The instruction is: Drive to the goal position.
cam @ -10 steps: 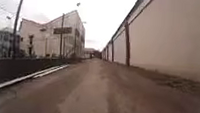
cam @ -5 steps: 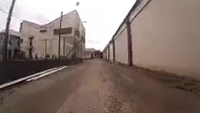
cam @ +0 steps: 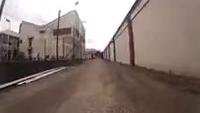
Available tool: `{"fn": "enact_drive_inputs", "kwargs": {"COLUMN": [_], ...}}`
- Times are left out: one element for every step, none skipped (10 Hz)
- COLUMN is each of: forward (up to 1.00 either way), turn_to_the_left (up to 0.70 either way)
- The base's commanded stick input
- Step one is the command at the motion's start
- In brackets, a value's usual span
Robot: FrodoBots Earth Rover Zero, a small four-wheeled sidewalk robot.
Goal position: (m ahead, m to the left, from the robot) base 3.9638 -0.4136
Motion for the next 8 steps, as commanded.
{"fn": "enact_drive_inputs", "kwargs": {"forward": [0.7,0.7,0.7,0.7,0.7,0.7,0.7,0.7], "turn_to_the_left": [0.0,0.0,0.0,0.0,0.0,0.0,0.0,0.0]}}
